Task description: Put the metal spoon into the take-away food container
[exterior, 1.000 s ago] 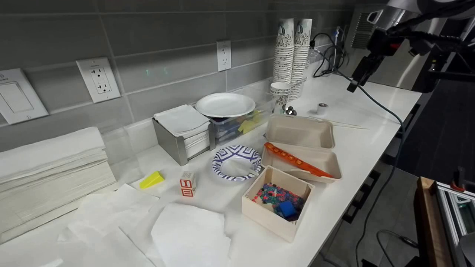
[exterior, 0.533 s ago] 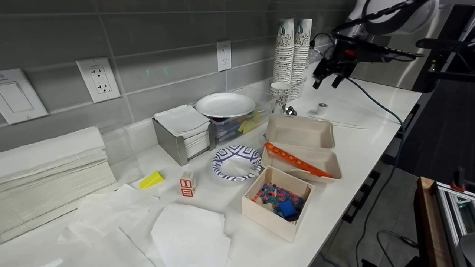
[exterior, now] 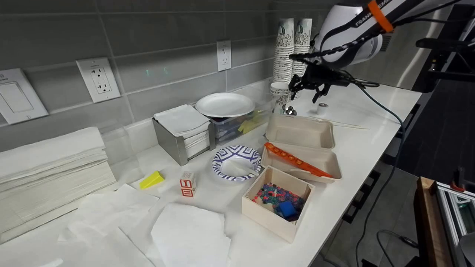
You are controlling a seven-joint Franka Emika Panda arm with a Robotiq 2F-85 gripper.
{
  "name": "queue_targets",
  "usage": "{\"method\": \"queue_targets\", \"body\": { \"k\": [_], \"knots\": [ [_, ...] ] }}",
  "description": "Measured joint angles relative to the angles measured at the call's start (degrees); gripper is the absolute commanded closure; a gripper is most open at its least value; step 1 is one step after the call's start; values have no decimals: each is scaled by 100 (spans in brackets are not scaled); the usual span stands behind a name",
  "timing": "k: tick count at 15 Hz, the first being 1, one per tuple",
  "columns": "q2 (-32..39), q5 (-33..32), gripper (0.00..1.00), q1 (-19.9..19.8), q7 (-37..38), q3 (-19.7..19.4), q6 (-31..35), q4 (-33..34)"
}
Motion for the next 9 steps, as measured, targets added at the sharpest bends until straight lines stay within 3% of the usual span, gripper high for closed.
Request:
{"method": "queue_targets", "body": {
  "k": [6,8,9],
  "knots": [
    [969,-304,0,592,1834,-592,443,341],
    [1163,-347,4,750,2077,-708,443,453],
    [1248,-377,16,822,2161,-755,443,501]
  ]
}}
